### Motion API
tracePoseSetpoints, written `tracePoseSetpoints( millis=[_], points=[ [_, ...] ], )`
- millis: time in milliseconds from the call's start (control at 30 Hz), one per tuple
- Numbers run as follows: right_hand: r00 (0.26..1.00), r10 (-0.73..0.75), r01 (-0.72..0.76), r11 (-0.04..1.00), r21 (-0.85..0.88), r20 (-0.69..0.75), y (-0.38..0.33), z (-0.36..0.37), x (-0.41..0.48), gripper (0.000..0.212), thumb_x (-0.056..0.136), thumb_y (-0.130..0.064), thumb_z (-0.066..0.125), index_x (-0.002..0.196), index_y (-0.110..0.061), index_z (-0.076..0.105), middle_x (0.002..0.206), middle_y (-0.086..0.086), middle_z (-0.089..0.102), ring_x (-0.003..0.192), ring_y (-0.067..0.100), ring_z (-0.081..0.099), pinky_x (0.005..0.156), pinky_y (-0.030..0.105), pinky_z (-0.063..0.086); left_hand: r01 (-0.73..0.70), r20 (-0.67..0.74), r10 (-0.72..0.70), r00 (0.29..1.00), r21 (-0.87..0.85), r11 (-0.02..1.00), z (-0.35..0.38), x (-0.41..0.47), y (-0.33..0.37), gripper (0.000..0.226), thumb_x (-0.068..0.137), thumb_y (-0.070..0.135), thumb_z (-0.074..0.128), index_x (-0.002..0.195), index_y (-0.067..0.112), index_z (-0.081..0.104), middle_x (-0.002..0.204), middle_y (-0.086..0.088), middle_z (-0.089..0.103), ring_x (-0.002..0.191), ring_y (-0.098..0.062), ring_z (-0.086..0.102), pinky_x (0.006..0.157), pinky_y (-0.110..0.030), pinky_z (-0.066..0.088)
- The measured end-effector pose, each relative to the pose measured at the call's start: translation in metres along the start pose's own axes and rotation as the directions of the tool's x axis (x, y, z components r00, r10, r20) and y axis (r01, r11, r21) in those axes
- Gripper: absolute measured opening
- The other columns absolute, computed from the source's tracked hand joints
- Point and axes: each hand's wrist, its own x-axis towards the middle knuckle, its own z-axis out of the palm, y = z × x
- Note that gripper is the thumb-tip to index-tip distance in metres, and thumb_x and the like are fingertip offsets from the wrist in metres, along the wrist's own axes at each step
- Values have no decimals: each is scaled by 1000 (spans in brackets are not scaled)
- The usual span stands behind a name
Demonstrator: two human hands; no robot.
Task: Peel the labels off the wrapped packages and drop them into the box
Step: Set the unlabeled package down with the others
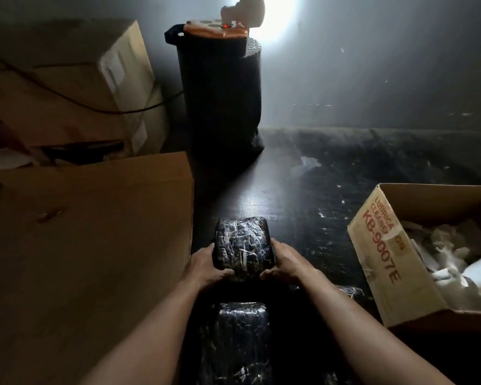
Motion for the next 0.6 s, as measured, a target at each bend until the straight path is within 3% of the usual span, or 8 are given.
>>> tracePoseSetpoints(
  millis=[133, 200, 300, 367, 433, 500, 533, 600],
  points=[
    [999, 17, -22, 996, 90, 51, 5, 9, 17, 134, 49, -56, 88, 154, -16, 14, 132, 11, 57, 120, 30, 59, 100, 40, 50, 29, 96, -22, 995, -67, 997, 10, 18, -7, 133, 63, 59, 84, 158, 11, 4, 155, -14, 36, 143, -29, 35, 113, -32, 30],
    [992, 44, -65, 983, 173, 120, -1, 7, 13, 129, 67, -44, 87, 157, -7, 2, 146, 14, 46, 130, 31, 50, 107, 31, 43, 39, 120, -26, 992, -112, 993, 14, 23, -11, 140, 59, 59, 86, 157, 13, -2, 156, -13, 34, 143, -29, 33, 115, -33, 31],
    [985, 68, -102, 972, 211, 160, 2, 14, 19, 122, 79, -23, 83, 156, -7, -11, 156, 16, 34, 134, 29, 46, 87, 7, 33, 58, 137, -34, 990, -176, 983, 21, 27, -15, 143, 58, 54, 89, 156, 16, -9, 158, -13, 30, 145, -29, 31, 116, -35, 31],
    [985, 21, -54, 981, 188, 173, -2, 15, 20, 101, 86, -43, 72, 158, -9, 10, 151, 19, 43, 121, 26, 60, 89, 16, 44, 67, 133, -39, 990, -209, 976, 25, 30, -15, 140, 61, 48, 90, 157, 18, -8, 158, -13, 32, 144, -30, 32, 115, -33, 32],
    [991, -25, -2, 979, 203, 131, -3, 19, 19, 78, 94, -64, 45, 148, -7, 39, 127, 13, 63, 91, 18, 73, 83, 32, 58, 71, 110, -44, 993, -248, 966, 27, 31, -15, 139, 60, 45, 92, 157, 20, -5, 158, -12, 32, 144, -29, 33, 115, -32, 32],
    [991, 16, -49, 965, 257, 130, -3, 15, 17, 83, 91, -55, 60, 154, -10, 28, 120, 8, 65, 88, 11, 69, 75, 16, 55, 66, 92, -42, 995, -280, 958, 26, 31, -15, 138, 59, 41, 93, 157, 18, -1, 158, -11, 30, 145, -29, 32, 115, -32, 30],
    [987, 55, -104, 932, 346, 148, -2, 13, 17, 101, 84, -41, 76, 158, -15, 13, 127, 7, 63, 94, 8, 63, 70, 4, 47, 62, 83, -39, 996, -291, 955, 24, 30, -14, 137, 59, 38, 93, 157, 16, 0, 159, -11, 29, 145, -28, 31, 115, -32, 28],
    [994, 60, -87, 937, 338, 90, -5, 2, 9, 128, 71, -23, 88, 158, -24, -5, 135, 7, 60, 100, 7, 55, 63, -4, 35, 42, 59, -25, 998, -318, 947, 18, 27, -14, 136, 59, 34, 94, 157, 12, 2, 160, -11, 26, 146, -27, 29, 116, -30, 26]
  ],
)
